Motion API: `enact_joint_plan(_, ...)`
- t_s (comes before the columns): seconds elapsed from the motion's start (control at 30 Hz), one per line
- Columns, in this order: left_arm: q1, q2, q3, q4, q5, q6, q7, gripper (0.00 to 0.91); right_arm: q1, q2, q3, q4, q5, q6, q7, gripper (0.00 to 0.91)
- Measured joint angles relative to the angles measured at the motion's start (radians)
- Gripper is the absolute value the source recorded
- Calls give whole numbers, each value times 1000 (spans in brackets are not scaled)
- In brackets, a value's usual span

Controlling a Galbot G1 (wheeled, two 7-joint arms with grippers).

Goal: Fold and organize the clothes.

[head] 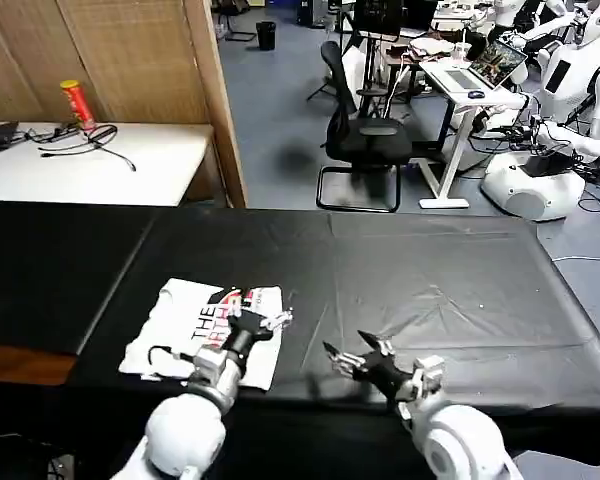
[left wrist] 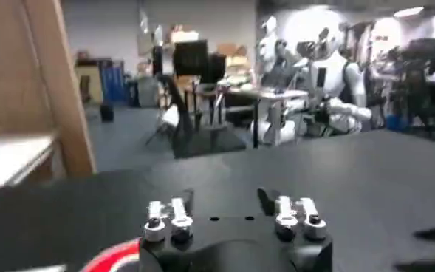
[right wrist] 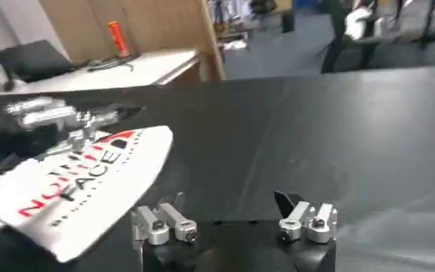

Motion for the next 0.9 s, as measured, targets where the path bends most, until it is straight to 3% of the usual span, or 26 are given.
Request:
enact_joint_plan(0.3, 49, 62, -90, 6, 44, -51, -3, 878, 179, 101, -170, -164, 5, 16, 17, 878)
enact_joint_plan(0.53, 72, 74, -160, -5, -25, -88, -20, 878, 269, 201, -205, -312, -7, 37, 29, 848)
enact_joint_plan(0.67, 88, 83, -200, -9, -43, -91, -21, 878, 302, 250, -203, -375, -15, 43, 30, 585)
enact_joint_plan(0.7, 92, 83, -209, -9, -44, -92, -21, 878, 309, 258, -203, -387, -16, 43, 30, 439)
enact_joint_plan(0.73, 96, 83, -217, -9, -45, -93, -21, 878, 314, 266, -201, -399, -17, 44, 29, 351)
enact_joint_plan(0.77, 101, 82, -228, -9, -45, -94, -21, 878, 318, 273, -201, -407, -17, 44, 28, 351)
enact_joint_plan(0.8, 105, 80, -236, -9, -45, -95, -22, 878, 321, 278, -200, -413, -17, 44, 27, 146)
enact_joint_plan(0.83, 108, 79, -242, -9, -45, -97, -21, 878, 323, 282, -199, -417, -17, 44, 26, 88)
enact_joint_plan(0.9, 116, 76, -253, -9, -41, -101, -21, 878, 325, 285, -198, -421, -17, 45, 24, 68)
